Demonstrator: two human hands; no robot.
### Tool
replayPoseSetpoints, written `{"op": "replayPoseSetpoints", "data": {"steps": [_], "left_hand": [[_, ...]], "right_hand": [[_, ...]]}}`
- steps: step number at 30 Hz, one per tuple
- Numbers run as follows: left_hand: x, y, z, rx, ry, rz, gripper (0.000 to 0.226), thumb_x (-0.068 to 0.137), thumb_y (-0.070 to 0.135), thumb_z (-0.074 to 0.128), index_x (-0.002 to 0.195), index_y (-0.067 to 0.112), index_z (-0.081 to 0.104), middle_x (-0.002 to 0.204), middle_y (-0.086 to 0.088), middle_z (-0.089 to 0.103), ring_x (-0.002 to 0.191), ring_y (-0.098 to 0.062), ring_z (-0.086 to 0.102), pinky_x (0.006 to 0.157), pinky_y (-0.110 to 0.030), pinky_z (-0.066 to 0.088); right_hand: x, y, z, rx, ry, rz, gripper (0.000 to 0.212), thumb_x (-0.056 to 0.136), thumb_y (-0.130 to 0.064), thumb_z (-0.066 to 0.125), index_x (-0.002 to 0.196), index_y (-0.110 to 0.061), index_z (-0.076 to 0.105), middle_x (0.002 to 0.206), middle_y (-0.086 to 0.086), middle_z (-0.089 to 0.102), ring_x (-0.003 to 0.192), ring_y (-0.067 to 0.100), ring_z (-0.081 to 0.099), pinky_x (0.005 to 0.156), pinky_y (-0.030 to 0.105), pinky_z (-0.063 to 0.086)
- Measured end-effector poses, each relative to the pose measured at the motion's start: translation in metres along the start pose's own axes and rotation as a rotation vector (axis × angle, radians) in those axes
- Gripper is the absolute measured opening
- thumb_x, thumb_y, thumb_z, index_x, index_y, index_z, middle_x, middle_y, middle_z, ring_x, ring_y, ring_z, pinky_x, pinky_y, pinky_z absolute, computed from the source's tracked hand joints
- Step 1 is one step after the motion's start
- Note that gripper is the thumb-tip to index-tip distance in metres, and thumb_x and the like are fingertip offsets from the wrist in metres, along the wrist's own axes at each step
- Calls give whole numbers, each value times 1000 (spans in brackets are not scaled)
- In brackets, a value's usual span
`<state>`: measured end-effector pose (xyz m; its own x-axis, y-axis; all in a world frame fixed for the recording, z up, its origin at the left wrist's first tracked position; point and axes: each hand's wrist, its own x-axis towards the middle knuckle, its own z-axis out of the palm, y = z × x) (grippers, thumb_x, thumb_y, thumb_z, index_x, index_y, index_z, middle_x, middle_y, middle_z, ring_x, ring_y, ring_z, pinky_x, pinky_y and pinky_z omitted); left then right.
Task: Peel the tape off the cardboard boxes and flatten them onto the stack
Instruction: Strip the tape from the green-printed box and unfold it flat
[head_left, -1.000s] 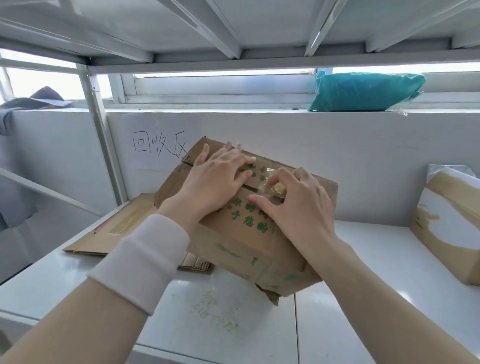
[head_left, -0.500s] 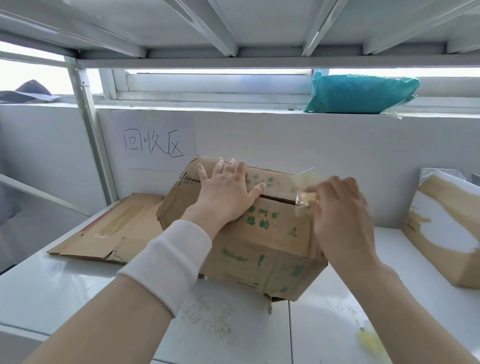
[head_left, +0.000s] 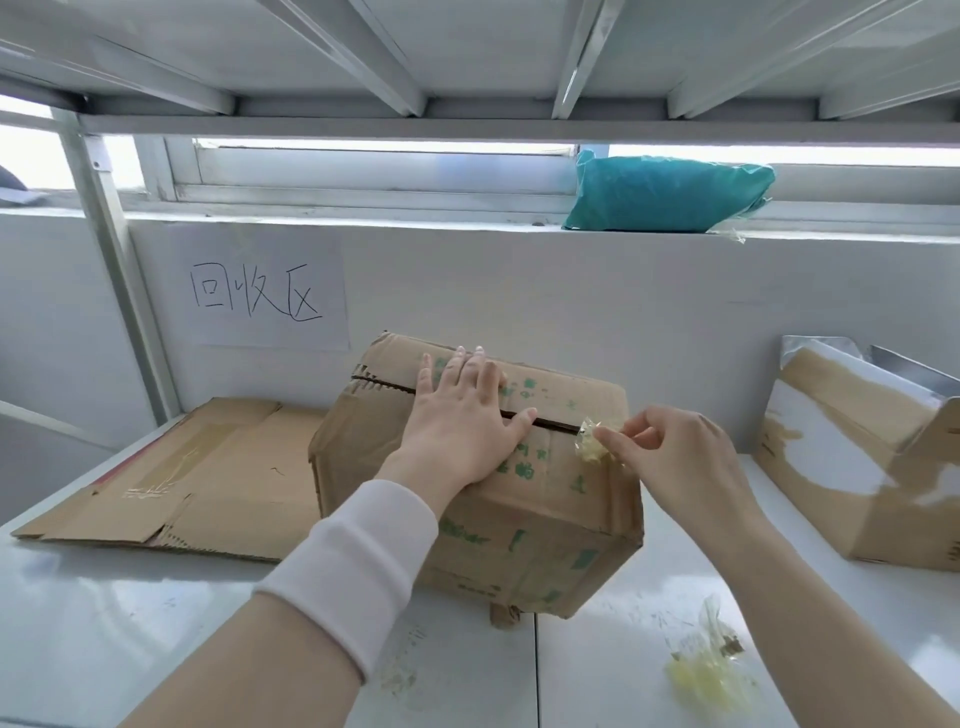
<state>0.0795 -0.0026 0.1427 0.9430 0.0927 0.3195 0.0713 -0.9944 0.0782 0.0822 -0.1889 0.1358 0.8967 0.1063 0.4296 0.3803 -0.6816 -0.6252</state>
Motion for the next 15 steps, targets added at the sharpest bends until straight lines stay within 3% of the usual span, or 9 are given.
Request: {"op": "replayPoseSetpoints", "data": {"steps": [3,5,7,10,11,13,15], "left_hand": [[0,0,0,-17,4,0,57,93,56,27,137,20,26,157,-2,11,146,-16,-3,118,-45,-7],[-1,0,0,-24,9,-3,57,93,56,27,137,20,27,157,-2,10,146,-15,-3,118,-44,-7],[-2,-1,1,-21,14,-3,57,92,57,27,137,21,27,157,-1,10,146,-15,-3,118,-43,-7],[-3,-3,1,-28,20,-7,57,92,57,28,136,21,27,157,-1,12,146,-15,-2,118,-43,-7],[-2,-3,1,-30,22,-7,57,92,57,28,136,21,27,157,-1,13,146,-15,-2,118,-43,-7],[-3,-1,1,-26,23,-9,57,92,57,28,137,20,27,157,-1,13,146,-15,-2,118,-44,-7],[-4,2,2,-14,26,-9,58,92,57,27,138,20,26,157,-1,11,146,-16,-2,118,-44,-7]], "right_hand": [[0,1,3,-121,-20,9,25,85,-47,56,87,-22,61,88,1,62,107,22,39,75,28,32],[1,5,3,-111,-22,17,22,86,-46,54,94,-27,58,100,5,58,105,20,29,80,26,27],[-2,13,2,-3,9,51,28,84,-43,58,109,-31,52,111,5,48,108,17,23,88,27,27],[-8,26,-2,232,171,132,53,81,-35,65,127,-32,38,124,4,29,124,18,25,103,29,26],[-9,29,-5,303,237,147,49,82,-36,64,125,-29,41,126,3,32,120,20,35,101,30,33],[-11,28,-8,315,263,105,38,82,-40,61,115,-25,50,121,2,48,94,13,52,81,26,45],[-12,20,-1,229,187,17,41,77,-43,66,112,-25,55,110,0,52,83,11,54,69,20,42]]}}
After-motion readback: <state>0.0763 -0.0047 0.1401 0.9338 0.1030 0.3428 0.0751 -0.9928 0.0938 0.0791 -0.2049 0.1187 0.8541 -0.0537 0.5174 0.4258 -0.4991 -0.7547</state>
